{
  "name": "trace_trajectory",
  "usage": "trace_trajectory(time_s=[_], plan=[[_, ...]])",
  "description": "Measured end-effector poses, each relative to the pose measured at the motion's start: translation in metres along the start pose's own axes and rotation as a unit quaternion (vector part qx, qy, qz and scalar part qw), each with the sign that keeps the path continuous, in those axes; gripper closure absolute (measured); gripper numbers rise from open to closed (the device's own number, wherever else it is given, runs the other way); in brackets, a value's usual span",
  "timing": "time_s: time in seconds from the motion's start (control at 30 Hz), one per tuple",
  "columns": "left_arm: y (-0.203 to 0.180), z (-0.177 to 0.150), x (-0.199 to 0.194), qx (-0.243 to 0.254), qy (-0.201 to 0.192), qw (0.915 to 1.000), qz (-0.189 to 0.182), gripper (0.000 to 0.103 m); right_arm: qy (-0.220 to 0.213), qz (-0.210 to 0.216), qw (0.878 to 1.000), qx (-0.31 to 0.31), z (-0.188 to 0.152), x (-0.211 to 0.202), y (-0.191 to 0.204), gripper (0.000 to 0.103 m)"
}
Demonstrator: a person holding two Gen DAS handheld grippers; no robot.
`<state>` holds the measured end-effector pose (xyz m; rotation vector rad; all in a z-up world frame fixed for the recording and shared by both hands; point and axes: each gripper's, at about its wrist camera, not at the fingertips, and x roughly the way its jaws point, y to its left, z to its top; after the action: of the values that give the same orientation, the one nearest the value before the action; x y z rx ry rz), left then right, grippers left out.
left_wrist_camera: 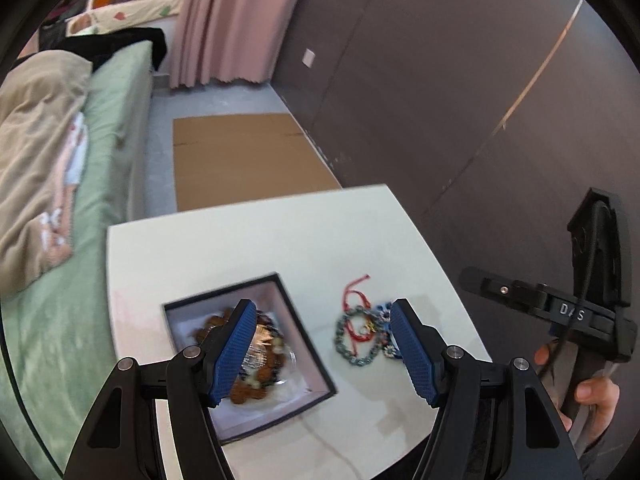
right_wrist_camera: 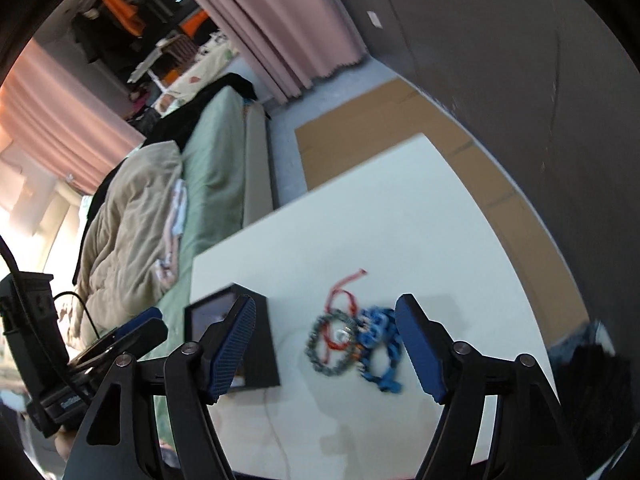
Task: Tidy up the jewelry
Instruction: 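Release the grey beaded bracelet into the box with the left gripper, then grasp the grey beaded bracelet with the left gripper while the right gripper approaches the blue bracelet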
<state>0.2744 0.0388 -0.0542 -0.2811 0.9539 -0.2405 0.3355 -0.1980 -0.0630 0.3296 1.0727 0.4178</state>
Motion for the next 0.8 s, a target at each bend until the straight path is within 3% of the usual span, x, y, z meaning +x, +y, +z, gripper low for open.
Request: trace_trajectory(time_s=[0.13, 0.3, 0.8], plan=[[-0.022, -0.003, 0.018, 0.023, 0.020, 0.9995, -0.002, 0.040, 0.017, 0.006, 1.000, 0.023, -0.004, 0.004, -0.024, 0.030], [-0.044, -0.009, 0.045, 0.042, 0.054, 0.9977, -0.003, 0.060, 0.030, 0.007, 0.999, 0.036, -0.007, 0.001, -0.049, 0.030], [-0.076, -0.023, 0.106, 0.071, 0.115, 0.9908, 0.013, 0.075, 0.034, 0.010, 0.998, 0.061, -0.011, -0.014, -0.092, 0.030]])
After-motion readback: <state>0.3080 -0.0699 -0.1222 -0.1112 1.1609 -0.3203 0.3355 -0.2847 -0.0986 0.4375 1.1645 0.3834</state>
